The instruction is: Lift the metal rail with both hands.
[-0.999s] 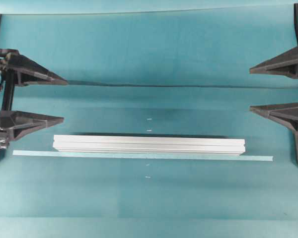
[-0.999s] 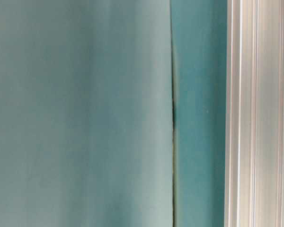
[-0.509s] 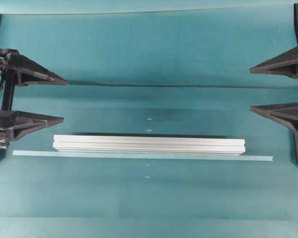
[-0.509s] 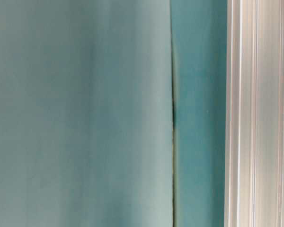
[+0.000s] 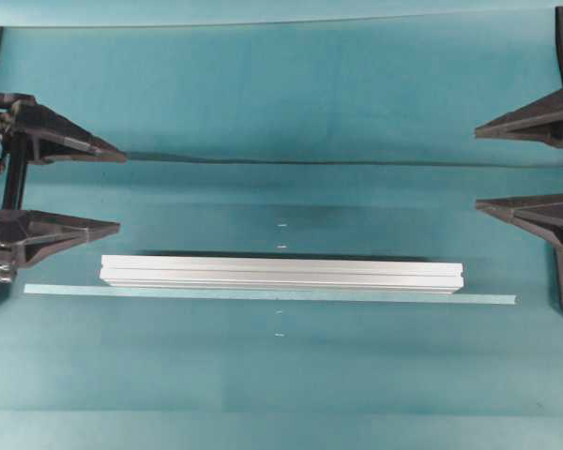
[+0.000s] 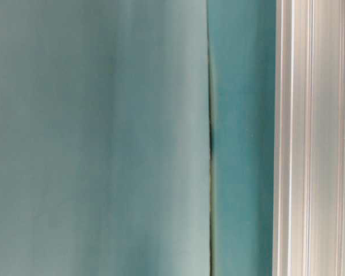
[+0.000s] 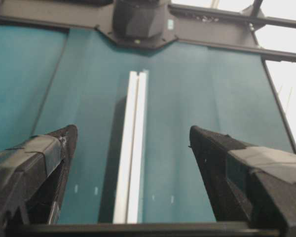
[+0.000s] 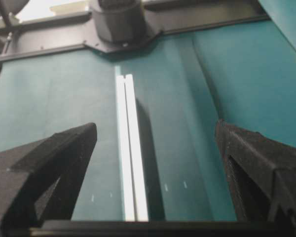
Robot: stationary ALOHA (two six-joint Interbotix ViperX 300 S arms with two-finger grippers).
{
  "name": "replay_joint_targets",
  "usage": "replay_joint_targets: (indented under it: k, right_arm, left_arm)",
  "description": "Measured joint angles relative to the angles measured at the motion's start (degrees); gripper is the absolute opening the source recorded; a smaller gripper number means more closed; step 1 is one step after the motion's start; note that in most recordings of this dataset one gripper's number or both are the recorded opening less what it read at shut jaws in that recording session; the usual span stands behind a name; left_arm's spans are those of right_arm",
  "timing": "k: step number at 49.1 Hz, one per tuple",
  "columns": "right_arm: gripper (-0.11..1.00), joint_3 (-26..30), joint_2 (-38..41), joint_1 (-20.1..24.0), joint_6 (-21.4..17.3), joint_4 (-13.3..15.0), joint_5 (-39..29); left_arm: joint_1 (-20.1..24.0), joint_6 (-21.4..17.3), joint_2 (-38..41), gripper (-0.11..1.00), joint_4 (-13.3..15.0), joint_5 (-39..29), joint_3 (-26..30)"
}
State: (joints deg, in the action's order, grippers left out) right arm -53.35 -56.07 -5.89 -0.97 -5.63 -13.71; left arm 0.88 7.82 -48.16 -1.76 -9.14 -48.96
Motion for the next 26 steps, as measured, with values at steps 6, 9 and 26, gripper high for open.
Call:
replay_joint_targets:
  k: [6, 9, 26]
  right_arm:
    - [0.98, -0.3, -0.1, 0.1, 0.0, 0.0, 0.0]
    - [0.98, -0.7, -0.2, 0.1, 0.0, 0.0, 0.0]
    - [0.98, -1.8, -1.8, 0.1, 0.0, 0.1, 0.0]
  left_arm:
    - [0.0, 0.1, 0.0, 0.93, 0.0, -0.1, -0.1]
    - [0.0, 0.1, 0.0, 0.93, 0.0, -0.1, -0.3]
    - [0.0, 0.2, -0.8, 0.93, 0.0, -0.2, -0.5]
